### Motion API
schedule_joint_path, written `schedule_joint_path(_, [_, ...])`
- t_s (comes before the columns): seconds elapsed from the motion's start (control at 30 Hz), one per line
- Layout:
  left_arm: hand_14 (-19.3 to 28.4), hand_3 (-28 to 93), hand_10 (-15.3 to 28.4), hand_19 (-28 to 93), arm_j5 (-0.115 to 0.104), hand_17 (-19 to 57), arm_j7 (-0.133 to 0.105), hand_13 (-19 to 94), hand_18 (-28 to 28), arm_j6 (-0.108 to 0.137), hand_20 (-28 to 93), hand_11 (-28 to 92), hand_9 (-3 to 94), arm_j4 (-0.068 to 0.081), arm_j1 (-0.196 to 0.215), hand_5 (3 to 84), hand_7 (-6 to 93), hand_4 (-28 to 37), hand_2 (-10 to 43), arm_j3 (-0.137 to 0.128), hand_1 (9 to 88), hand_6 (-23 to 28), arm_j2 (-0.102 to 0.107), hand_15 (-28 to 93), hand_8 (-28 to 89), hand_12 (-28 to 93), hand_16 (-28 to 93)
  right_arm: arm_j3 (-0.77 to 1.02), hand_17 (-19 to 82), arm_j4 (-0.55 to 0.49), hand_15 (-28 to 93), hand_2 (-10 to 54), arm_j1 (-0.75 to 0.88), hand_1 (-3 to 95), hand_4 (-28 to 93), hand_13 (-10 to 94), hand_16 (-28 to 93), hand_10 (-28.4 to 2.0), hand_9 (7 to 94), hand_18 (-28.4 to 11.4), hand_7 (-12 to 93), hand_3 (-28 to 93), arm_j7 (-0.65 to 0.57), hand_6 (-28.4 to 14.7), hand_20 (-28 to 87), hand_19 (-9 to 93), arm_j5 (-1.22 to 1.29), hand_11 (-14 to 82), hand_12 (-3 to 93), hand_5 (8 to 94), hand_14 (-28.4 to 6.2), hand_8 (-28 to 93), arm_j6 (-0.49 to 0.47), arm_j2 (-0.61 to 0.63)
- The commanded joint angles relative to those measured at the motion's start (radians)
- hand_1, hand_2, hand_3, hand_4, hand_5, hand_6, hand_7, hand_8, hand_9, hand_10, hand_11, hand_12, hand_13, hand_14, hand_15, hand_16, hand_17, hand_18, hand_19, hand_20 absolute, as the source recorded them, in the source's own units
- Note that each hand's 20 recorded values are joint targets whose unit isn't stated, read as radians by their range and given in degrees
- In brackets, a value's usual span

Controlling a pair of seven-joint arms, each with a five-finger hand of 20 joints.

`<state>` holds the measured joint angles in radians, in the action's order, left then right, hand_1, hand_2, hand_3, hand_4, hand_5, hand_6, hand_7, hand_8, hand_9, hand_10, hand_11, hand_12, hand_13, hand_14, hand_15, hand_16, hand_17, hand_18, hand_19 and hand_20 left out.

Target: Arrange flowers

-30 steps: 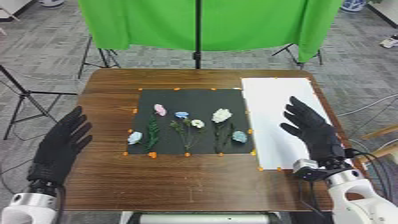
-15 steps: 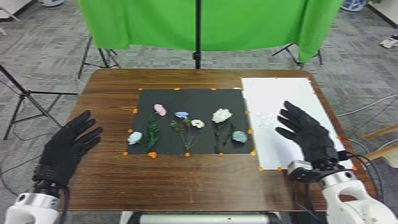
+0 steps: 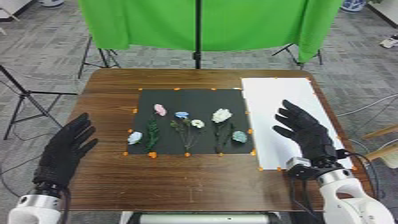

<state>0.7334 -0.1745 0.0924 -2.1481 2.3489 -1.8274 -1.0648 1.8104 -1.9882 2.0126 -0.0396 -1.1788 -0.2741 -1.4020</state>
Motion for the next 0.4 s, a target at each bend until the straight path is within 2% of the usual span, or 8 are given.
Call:
schedule_joint_path(0.03, [11.0, 69, 10.1, 48, -0.005, -9.5, -0.009, 14, 20.8, 0.001, 8, 16, 18.9, 0.005, 0.017, 30.2, 20.0, -28.1, -3.9, 0.000, 25.5, 4.3, -0.004, 20, -10, 19, 6, -0.012, 4, 0.006, 2, -4.5, 0.016, 14.5, -25, 26, 37, -11.8, 31.3, -20.5, 13, 82, 0.035, -3.7, 23, 40, -0.003, 3.9, 22.3, 34.4, -12.1, -10, 0.016, 0.002])
schedule_joint_path(0.07, [11.0, 69, 10.3, 48, -0.003, -9.0, -0.003, 14, 20.6, -0.012, 8, 16, 18.9, 0.008, 0.010, 30.3, 20.0, -28.1, -3.9, -0.003, 25.5, 4.4, -0.015, 20, -10, 19, 6, -0.030, 6, 0.007, 2, -4.4, 0.024, 14.8, -25, 27, 37, -12.3, 31.4, -19.4, 13, 82, 0.069, -4.1, 23, 41, -0.002, 4.2, 22.2, 34.6, -12.0, -10, 0.060, 0.011])
schedule_joint_path(0.1, [11.2, 69, 10.6, 47, -0.013, -8.0, -0.010, 14, 19.7, -0.007, 7, 17, 18.9, 0.009, 0.012, 30.4, 19.9, -28.0, -3.9, 0.000, 25.6, 4.6, -0.010, 20, -10, 19, 6, -0.052, 8, 0.010, 3, -4.6, 0.027, 14.9, -25, 29, 37, -12.2, 31.5, -18.2, 13, 83, 0.100, -4.4, 24, 42, 0.004, 4.7, 22.1, 34.8, -11.9, -10, 0.109, 0.019])
schedule_joint_path(0.17, [11.4, 69, 11.8, 45, -0.009, -6.4, -0.002, 13, 17.3, -0.015, 6, 16, 18.6, 0.013, 0.003, 30.8, 19.8, -28.0, -3.8, -0.001, 26.0, 5.2, -0.006, 20, -10, 18, 6, -0.049, 14, 0.009, 5, -4.8, 0.031, 16.0, -26, 32, 33, -12.1, 31.9, -13.1, 13, 84, 0.092, -5.2, 22, 38, 0.024, 6.8, 20.6, 34.5, -10.7, -10, 0.101, 0.020])
schedule_joint_path(0.23, [11.5, 69, 12.2, 43, -0.015, -5.7, -0.010, 13, 14.9, -0.016, 4, 17, 18.5, 0.017, -0.001, 31.5, 19.5, -28.0, -3.8, 0.004, 26.2, 5.9, 0.001, 21, -10, 18, 5, -0.053, 17, 0.008, 5, -4.9, 0.036, 16.5, -26, 34, 30, -13.2, 33.3, -9.9, 14, 84, 0.099, -6.4, 21, 33, 0.028, 8.1, 19.3, 36.0, -10.3, -11, 0.119, 0.034])
schedule_joint_path(0.33, [11.5, 69, 12.4, 43, -0.013, -4.9, -0.003, 13, 13.3, -0.018, 4, 17, 18.5, 0.017, -0.009, 32.0, 19.2, -28.1, -3.7, 0.003, 26.6, 6.6, 0.003, 21, -10, 18, 5, -0.045, 19, 0.004, 6, -4.9, 0.035, 16.8, -26, 34, 26, -14.2, 35.4, -8.1, 14, 85, 0.103, -8.8, 19, 27, 0.035, 9.9, 18.2, 38.7, -9.6, -11, 0.117, 0.035])
schedule_joint_path(0.4, [11.5, 69, 12.2, 43, 0.001, -5.7, 0.020, 13, 14.2, -0.024, 4, 17, 18.6, 0.010, -0.007, 32.0, 19.3, -28.1, -3.6, -0.009, 26.5, 6.4, 0.002, 21, -9, 18, 5, -0.036, 19, -0.002, 7, -5.0, 0.035, 16.9, -26, 35, 25, -14.4, 36.0, -8.4, 13, 85, 0.099, -9.0, 20, 26, 0.030, 10.3, 17.7, 39.4, -9.8, -11, 0.110, 0.029])
